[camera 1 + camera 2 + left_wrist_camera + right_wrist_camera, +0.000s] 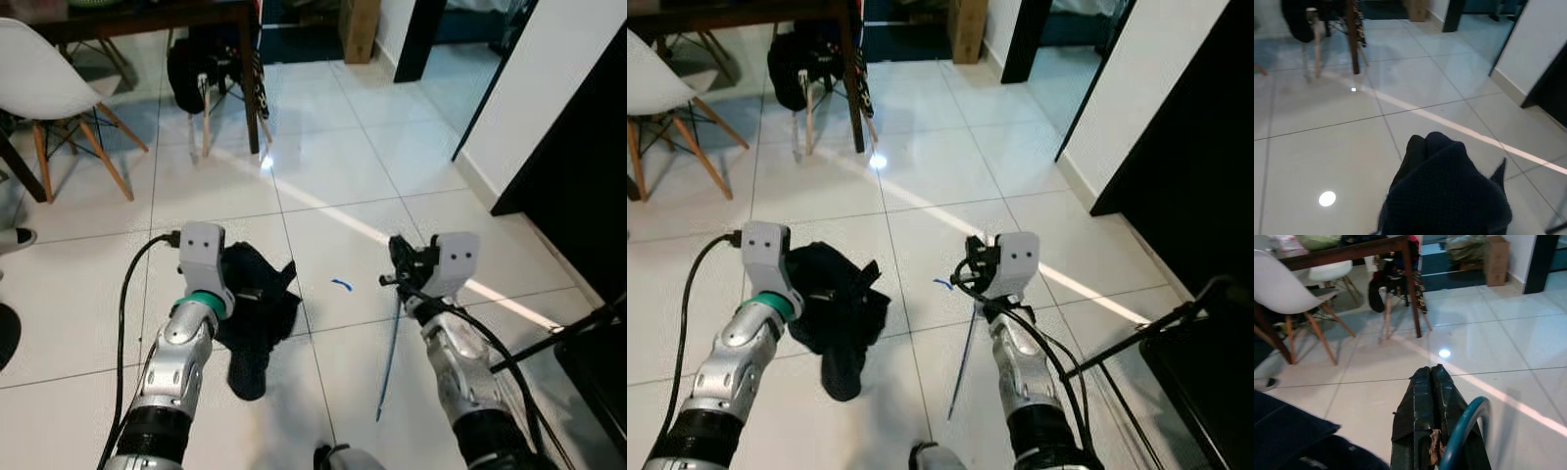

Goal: Hang hanger

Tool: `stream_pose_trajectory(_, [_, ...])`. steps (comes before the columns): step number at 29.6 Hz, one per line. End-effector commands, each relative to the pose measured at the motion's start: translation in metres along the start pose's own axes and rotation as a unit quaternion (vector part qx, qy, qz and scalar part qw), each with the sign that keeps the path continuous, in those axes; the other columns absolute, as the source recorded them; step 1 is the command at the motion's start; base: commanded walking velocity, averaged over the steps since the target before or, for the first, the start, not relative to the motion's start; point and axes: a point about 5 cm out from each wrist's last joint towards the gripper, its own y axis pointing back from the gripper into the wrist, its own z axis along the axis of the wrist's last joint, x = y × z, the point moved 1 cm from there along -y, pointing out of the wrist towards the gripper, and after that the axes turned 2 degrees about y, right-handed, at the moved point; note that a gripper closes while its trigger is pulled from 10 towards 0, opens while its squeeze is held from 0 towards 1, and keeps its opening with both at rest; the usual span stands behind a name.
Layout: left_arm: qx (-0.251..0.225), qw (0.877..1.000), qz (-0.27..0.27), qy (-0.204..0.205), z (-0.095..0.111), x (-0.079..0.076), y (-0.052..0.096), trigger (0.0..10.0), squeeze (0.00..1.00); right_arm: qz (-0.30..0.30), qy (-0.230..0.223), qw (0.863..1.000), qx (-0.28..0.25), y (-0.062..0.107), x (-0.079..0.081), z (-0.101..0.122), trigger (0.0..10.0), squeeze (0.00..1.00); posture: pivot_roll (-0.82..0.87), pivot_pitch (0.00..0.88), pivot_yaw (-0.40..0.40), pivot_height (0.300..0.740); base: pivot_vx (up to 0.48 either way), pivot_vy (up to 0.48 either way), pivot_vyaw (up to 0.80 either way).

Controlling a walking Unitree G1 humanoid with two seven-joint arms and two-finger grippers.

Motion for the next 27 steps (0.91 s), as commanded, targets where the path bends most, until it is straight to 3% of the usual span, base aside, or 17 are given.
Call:
stream_pose_trajectory(1, [-0.018,1.000,0.003,0.000,0.0055,0.0013,0.0006,10.0,0.00,0.005,-0.003,1.000,0.011,0.0038,0.0013,-0.0061,10.0,0.00,-0.04,0.012,0.030,0.740,0.000,0.000,0.00])
stream_pose_trajectory(27, [-0.030,0.999,-0.015,-0.015,0.0103,-0.0031,0.0034,10.0,0.00,0.023,-0.002,1.000,0.012,0.0032,0.0058,-0.0069,10.0,0.00,-0.03,0.011,0.029,0.740,0.000,0.000,0.00])
